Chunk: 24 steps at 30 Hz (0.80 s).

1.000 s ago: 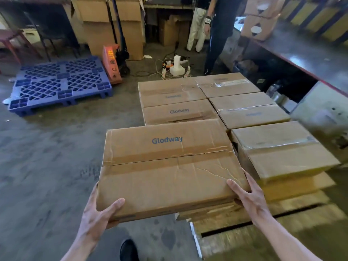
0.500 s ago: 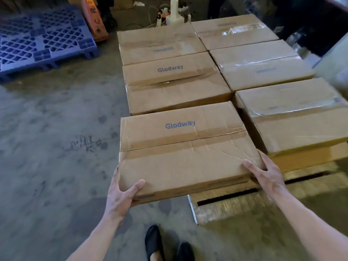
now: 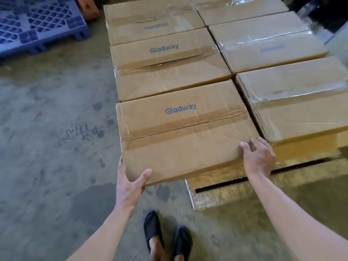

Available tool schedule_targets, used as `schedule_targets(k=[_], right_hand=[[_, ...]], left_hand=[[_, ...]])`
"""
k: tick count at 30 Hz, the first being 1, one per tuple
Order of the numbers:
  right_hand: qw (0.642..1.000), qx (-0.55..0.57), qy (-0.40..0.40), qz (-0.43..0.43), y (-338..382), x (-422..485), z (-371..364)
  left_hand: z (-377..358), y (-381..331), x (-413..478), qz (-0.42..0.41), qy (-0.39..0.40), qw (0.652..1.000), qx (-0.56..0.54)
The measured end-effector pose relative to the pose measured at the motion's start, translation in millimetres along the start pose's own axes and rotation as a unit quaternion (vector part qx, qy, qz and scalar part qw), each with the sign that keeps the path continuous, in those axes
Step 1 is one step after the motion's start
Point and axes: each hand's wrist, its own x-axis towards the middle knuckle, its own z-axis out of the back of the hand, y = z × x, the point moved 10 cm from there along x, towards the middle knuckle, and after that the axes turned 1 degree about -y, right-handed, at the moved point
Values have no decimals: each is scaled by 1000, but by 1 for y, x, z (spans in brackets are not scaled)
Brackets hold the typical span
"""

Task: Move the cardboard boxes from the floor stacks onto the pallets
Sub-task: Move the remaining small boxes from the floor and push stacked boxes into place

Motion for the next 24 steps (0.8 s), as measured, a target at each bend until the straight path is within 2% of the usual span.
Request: schedule_targets(k=[4, 10, 12, 15, 17, 19, 22, 24], right_hand=[[995, -93, -14, 38, 8, 4, 2], [992, -123, 13, 39, 8, 9, 0], [990, -134, 32, 38, 8, 6, -2], [979, -170, 101, 49, 8, 0, -11], [967, -198, 154, 44, 9, -6, -13], [960, -204, 189, 30, 16, -17, -9], [963, -198, 179, 32, 43, -42, 2], [969, -185, 161, 27, 69, -62, 10]], left_hand=[[-13, -3, 4, 6, 10, 1000, 2], [-17, 2, 7, 41, 29, 998, 24], [-16, -3, 6, 46, 43, 997, 54], [-8, -18, 3, 28, 50, 986, 154], [7, -42, 1, -22, 26, 967, 252], [21, -79, 0, -108, 10, 939, 327], [20, -144, 4, -275, 58, 870, 405], [13, -184, 12, -355, 96, 825, 430]])
